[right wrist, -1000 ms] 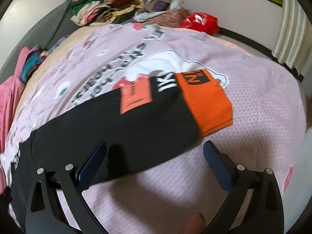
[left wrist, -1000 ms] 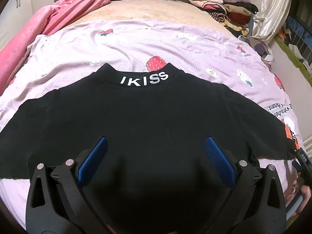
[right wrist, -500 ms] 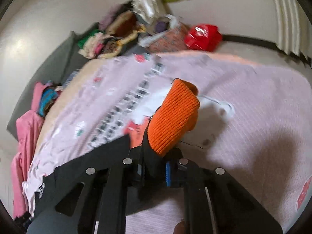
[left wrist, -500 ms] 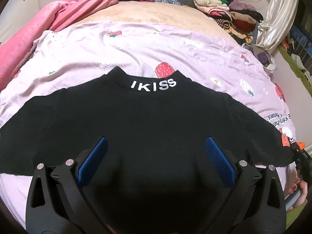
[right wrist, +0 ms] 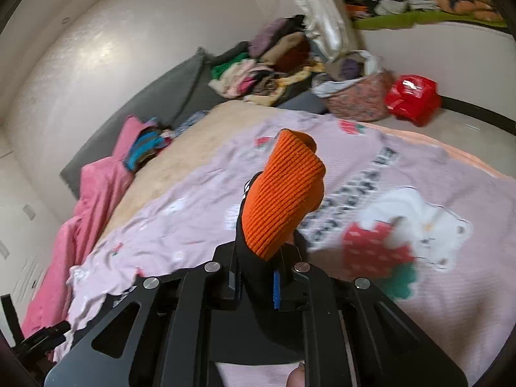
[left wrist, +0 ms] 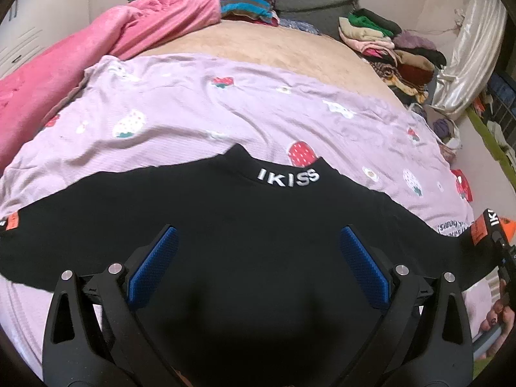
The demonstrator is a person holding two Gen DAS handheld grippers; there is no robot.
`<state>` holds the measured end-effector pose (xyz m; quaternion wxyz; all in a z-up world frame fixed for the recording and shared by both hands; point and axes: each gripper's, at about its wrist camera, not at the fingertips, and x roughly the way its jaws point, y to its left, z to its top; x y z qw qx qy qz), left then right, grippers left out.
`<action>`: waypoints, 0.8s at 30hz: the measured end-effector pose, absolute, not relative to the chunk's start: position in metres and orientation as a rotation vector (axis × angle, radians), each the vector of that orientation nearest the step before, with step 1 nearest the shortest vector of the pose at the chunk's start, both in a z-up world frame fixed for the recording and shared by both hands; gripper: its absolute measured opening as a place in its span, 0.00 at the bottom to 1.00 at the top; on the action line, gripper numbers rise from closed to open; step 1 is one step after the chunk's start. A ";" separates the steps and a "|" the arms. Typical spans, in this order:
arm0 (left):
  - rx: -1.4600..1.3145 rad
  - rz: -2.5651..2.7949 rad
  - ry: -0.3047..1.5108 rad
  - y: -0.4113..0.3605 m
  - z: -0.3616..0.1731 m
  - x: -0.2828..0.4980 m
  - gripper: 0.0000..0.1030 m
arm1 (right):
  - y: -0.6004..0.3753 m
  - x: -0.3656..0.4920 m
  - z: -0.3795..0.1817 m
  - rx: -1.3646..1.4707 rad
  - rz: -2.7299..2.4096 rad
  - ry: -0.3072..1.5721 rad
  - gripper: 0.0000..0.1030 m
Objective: Fold small clothes
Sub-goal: 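Carry the sleeve across the body toward the left gripper and lay it down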
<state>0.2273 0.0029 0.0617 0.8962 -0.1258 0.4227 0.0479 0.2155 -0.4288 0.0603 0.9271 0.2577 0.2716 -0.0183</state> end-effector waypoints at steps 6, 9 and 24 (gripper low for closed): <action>-0.313 0.101 0.860 0.024 0.068 0.220 0.91 | -0.382 0.229 0.082 0.487 0.083 0.542 0.11; -0.344 0.106 0.852 0.036 0.069 0.216 0.91 | -0.357 0.232 0.090 0.458 0.142 0.541 0.11; -0.479 0.077 0.853 0.087 0.065 0.202 0.91 | -0.224 0.236 0.101 0.312 0.376 0.582 0.11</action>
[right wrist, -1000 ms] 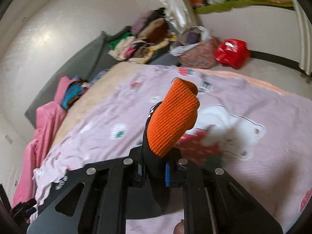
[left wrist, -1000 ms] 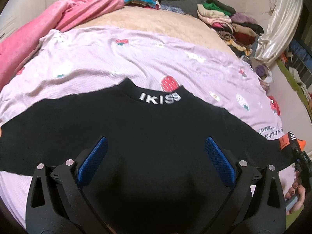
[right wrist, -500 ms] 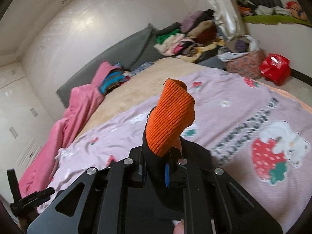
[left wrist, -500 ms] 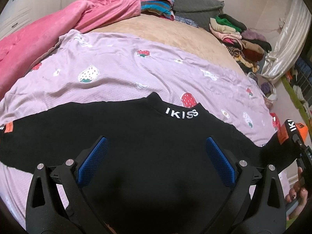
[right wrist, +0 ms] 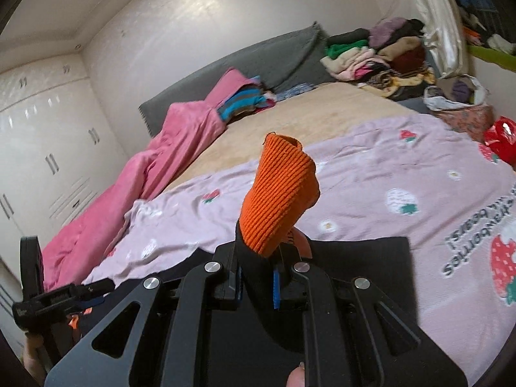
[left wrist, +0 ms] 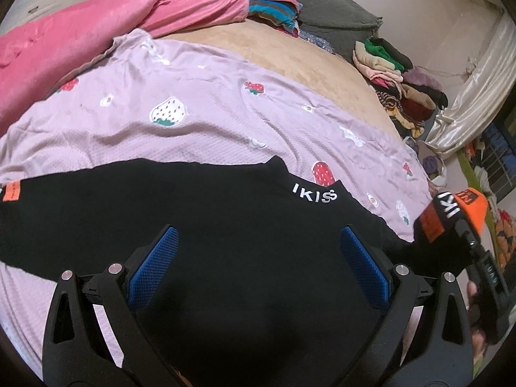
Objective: Fold small clothes
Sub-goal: 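Carry the sleeve across the body toward the left gripper and lay it down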
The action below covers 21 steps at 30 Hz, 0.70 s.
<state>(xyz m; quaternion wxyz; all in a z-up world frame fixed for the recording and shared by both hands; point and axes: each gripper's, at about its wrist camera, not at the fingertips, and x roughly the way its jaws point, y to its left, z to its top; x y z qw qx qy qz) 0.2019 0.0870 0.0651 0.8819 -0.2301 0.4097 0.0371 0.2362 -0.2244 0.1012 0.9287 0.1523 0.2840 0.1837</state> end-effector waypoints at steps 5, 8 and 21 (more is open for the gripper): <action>-0.554 0.036 0.860 0.106 0.058 0.199 0.91 | -0.178 0.233 0.091 0.261 0.434 0.613 0.11; -0.590 0.019 0.862 0.117 0.052 0.197 0.91 | -0.152 0.231 0.084 0.225 0.466 0.626 0.11; -0.714 -0.056 0.909 0.141 0.017 0.192 0.91 | -0.071 0.223 0.038 0.093 0.570 0.724 0.14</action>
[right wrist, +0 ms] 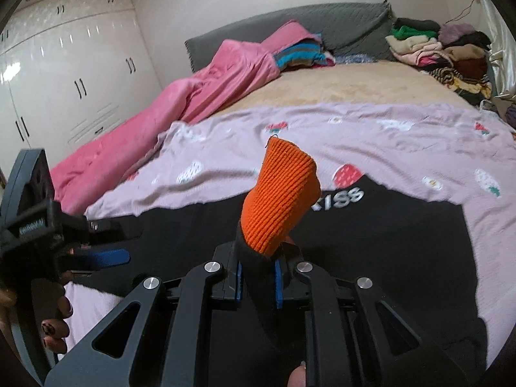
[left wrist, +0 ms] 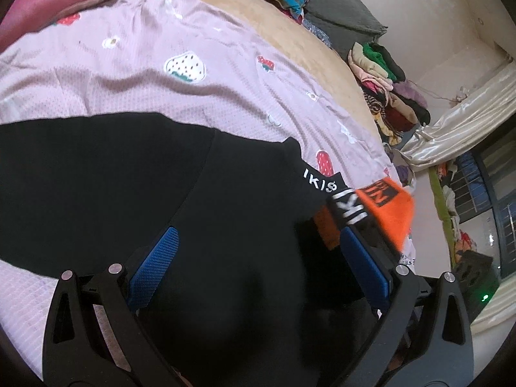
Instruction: Fold small clothes
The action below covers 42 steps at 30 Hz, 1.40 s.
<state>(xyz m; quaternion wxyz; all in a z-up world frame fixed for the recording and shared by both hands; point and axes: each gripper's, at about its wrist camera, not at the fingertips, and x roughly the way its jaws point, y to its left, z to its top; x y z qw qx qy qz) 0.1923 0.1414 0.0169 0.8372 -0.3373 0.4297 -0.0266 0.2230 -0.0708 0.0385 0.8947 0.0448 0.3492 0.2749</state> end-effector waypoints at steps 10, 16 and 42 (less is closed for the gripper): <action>-0.739 -0.092 0.933 0.143 0.001 0.197 0.91 | -0.052 0.196 0.019 0.038 0.740 0.813 0.49; -0.724 -0.114 0.959 0.132 -0.008 0.198 0.85 | -0.071 0.182 0.026 0.048 0.766 0.820 0.56; -0.346 0.062 0.991 0.119 -0.011 0.175 0.30 | -0.173 0.212 0.005 0.019 0.396 0.925 0.74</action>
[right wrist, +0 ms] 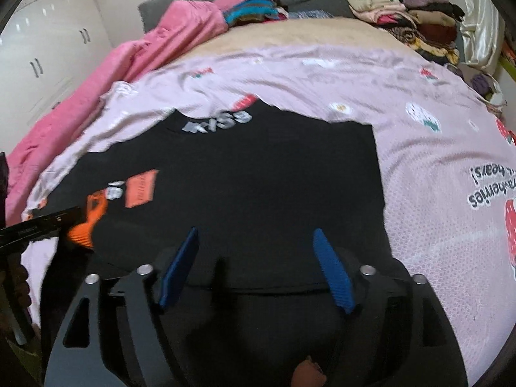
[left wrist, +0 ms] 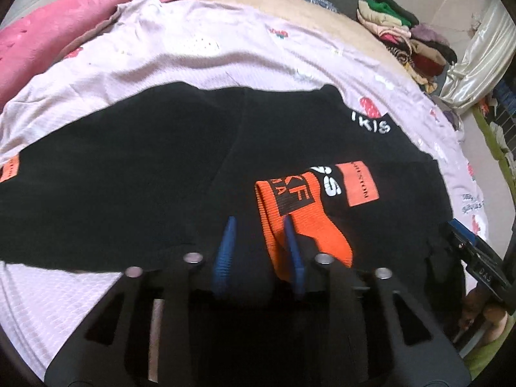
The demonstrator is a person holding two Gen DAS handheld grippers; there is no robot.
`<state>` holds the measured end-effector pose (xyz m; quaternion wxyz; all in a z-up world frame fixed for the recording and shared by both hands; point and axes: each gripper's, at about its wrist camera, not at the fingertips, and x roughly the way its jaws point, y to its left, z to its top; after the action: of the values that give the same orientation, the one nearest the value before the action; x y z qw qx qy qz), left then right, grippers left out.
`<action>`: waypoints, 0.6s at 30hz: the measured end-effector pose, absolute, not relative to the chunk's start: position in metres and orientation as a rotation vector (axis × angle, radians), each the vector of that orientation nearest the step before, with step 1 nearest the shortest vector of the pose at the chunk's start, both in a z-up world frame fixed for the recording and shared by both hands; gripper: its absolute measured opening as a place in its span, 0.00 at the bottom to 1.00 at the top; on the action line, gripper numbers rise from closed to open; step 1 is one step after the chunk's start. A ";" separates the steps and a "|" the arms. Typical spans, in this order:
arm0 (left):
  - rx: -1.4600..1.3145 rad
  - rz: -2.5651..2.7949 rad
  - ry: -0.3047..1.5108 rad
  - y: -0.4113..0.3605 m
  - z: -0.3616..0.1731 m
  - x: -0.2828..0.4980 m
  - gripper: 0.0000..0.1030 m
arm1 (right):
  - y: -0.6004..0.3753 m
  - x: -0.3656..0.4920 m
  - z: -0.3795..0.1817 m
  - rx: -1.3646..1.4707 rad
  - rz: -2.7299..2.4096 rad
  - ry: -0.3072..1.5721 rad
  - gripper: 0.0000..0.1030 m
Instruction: Fold small clothes
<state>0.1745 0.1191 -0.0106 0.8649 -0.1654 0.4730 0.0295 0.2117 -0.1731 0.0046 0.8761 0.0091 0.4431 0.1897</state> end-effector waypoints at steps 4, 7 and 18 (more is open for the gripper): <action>-0.336 0.083 0.962 0.124 0.002 0.163 0.55 | -0.157 0.200 0.020 0.005 0.452 0.885 0.84; -0.334 0.108 0.945 0.133 0.008 0.153 0.67 | -0.142 0.192 0.030 -0.016 0.488 0.857 0.90; -0.337 0.177 0.909 0.158 0.020 0.123 0.91 | -0.094 0.168 0.048 -0.091 0.556 0.806 0.96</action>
<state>0.1230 0.1579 0.0204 0.8812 -0.1616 0.4361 0.0847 0.1684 -0.0944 0.0479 0.8815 -0.0436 0.3870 0.2670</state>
